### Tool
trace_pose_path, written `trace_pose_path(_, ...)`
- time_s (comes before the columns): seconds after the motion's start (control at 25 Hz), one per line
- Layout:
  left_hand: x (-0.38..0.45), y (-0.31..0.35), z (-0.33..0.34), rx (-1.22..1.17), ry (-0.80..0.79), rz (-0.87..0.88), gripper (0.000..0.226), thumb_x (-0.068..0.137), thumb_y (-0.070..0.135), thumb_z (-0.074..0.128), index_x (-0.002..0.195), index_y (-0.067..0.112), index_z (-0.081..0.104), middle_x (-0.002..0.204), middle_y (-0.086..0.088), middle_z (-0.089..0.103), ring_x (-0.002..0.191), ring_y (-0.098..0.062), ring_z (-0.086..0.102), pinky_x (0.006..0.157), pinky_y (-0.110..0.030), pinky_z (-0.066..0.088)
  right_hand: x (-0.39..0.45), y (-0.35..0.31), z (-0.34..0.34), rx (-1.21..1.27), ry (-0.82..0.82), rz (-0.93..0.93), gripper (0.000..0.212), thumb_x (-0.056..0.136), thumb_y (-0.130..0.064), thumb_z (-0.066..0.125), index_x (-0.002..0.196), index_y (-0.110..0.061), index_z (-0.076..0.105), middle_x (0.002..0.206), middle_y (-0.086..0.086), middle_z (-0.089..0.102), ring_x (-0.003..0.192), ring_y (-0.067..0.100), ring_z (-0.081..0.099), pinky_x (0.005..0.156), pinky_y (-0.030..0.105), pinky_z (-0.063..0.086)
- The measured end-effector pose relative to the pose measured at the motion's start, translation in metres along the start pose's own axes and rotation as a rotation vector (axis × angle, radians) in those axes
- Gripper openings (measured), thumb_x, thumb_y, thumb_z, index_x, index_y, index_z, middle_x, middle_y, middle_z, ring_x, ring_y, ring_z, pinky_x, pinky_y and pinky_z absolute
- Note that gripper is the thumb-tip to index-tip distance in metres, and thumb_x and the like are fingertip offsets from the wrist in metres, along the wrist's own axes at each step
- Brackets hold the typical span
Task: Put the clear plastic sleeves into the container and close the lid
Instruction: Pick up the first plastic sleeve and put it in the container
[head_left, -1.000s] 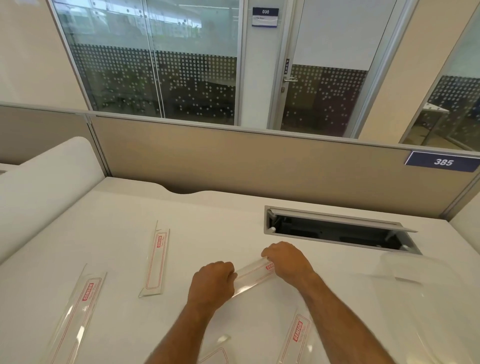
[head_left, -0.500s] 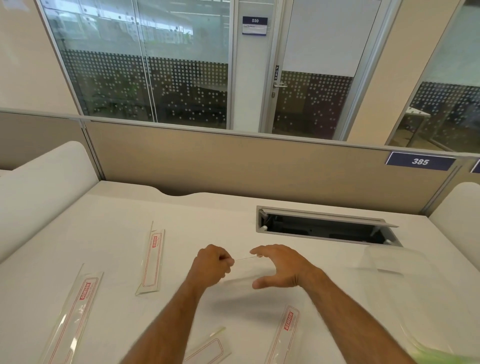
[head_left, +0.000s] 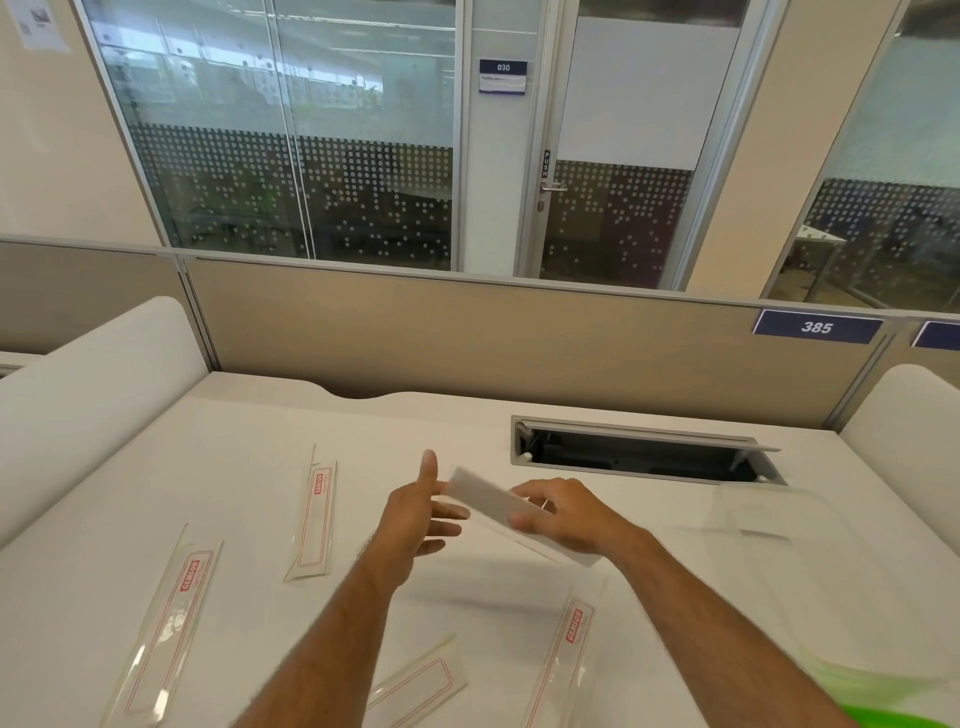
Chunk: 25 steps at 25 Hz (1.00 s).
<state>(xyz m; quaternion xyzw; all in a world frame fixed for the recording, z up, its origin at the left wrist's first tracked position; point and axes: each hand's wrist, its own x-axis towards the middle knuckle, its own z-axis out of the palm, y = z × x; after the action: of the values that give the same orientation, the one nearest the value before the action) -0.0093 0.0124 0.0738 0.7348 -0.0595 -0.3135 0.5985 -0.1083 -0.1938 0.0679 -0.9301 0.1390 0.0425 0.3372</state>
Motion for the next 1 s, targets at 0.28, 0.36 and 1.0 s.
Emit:
trace_pose_path(0.28, -0.021, 0.003, 0.028, 0.085, -0.079, 0.153, 0.066, 0.083, 0.075, 0.044, 0.111, 0.020, 0.066, 0.106, -0.001, 0.072, 0.098, -0.021, 0.067, 0.083, -0.036, 0.055, -0.016, -0.017, 0.015, 0.916, 0.151, 0.161, 0.032, 0.090, -0.038, 0.063, 0.119, -0.030, 0.053, 0.114, 0.000, 0.066, 0.106, 0.024, 0.062, 0.085, 0.043, 0.053)
trace_pose_path(0.36, -0.023, 0.001, 0.033, 0.132, -0.123, 0.217, 0.061, 0.076, 0.072, 0.060, 0.108, 0.021, 0.067, 0.106, 0.000, 0.071, 0.098, -0.021, 0.067, 0.080, -0.034, 0.055, -0.021, -0.017, 0.020, 1.142, 0.217, 0.161, 0.022, 0.093, -0.025, 0.061, 0.114, -0.027, 0.055, 0.110, 0.003, 0.069, 0.105, 0.027, 0.064, 0.074, 0.037, 0.058)
trace_pose_path(1.0, -0.029, -0.006, 0.029, 0.537, -0.116, 0.424, 0.070, 0.063, 0.034, 0.093, 0.125, 0.022, 0.062, 0.126, -0.004, 0.065, 0.101, -0.020, 0.063, 0.080, -0.020, 0.056, -0.064, 0.002, 0.012, 1.303, 0.524, 0.241, 0.040, 0.077, -0.016, 0.076, 0.113, -0.019, 0.059, 0.099, 0.013, 0.073, 0.108, 0.034, 0.064, 0.084, 0.043, 0.058)
